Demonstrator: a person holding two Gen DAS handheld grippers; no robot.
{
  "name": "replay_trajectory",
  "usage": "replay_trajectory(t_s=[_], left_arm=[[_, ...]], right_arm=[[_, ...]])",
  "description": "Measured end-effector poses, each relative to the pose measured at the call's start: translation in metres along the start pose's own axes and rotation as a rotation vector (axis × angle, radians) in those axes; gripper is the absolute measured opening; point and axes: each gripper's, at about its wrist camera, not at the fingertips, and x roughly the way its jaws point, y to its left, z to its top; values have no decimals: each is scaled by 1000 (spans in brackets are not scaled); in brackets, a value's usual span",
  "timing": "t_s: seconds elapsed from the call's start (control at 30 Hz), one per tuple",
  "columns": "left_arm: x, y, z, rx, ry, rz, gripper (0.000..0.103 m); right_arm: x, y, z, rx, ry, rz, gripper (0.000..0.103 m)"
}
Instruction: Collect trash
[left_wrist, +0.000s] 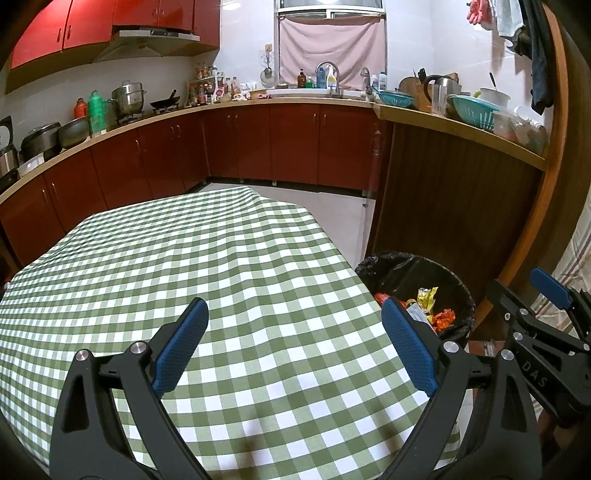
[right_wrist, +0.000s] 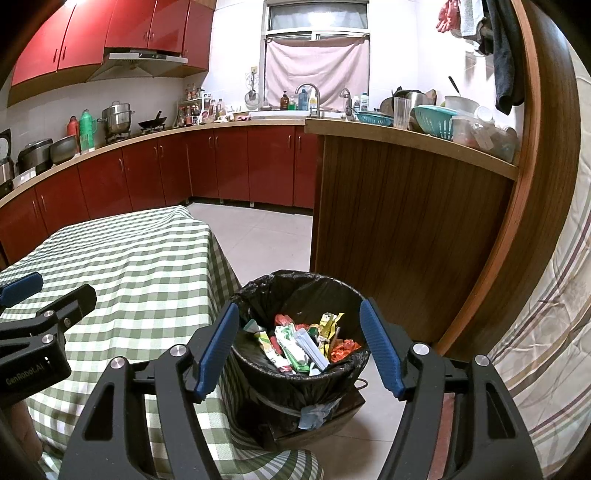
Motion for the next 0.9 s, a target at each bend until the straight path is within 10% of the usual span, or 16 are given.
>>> replay_trajectory(t_s=[0.9], left_arm=[[-3,-2,1,7,-3,-2,92]], right_arm=[[-1,2,0,-1,-1,-2,67]])
